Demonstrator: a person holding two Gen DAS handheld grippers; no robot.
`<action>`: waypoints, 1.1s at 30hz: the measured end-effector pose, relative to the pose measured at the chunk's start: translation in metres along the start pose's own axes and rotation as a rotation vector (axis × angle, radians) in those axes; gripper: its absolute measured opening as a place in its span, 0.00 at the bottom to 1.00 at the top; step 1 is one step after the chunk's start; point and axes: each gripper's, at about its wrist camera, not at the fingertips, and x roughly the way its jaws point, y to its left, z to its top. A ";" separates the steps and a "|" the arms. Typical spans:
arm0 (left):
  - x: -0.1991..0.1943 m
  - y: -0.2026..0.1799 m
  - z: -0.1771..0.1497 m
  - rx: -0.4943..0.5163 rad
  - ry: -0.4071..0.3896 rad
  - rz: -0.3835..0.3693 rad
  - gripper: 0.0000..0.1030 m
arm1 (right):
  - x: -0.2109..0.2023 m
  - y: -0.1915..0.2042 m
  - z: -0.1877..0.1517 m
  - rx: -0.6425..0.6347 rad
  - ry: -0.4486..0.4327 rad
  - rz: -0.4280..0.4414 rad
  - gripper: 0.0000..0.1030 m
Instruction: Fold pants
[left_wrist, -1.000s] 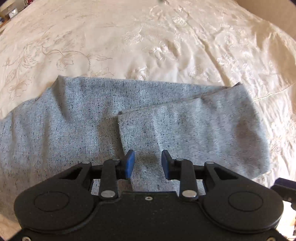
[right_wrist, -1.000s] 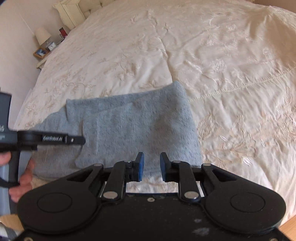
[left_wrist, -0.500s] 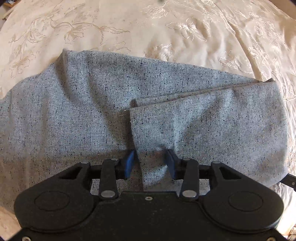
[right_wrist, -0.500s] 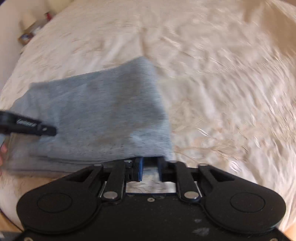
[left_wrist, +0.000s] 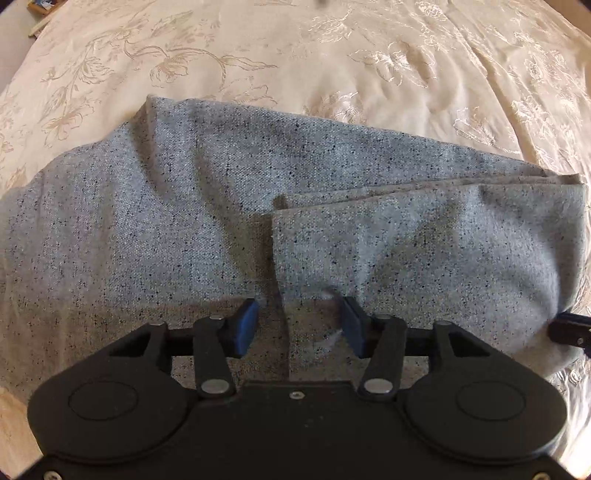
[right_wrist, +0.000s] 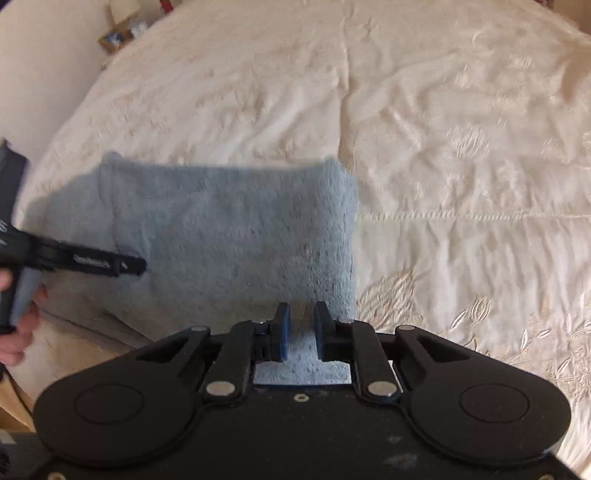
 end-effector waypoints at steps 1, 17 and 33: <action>0.000 0.000 -0.001 -0.006 -0.003 0.011 0.64 | 0.013 -0.007 -0.002 0.028 0.053 0.012 0.11; -0.020 0.006 -0.036 -0.061 0.005 0.052 0.66 | 0.046 -0.021 0.090 -0.004 -0.100 -0.043 0.00; -0.086 0.183 -0.087 -0.193 -0.065 0.137 0.61 | -0.029 0.069 0.055 -0.007 -0.207 -0.044 0.19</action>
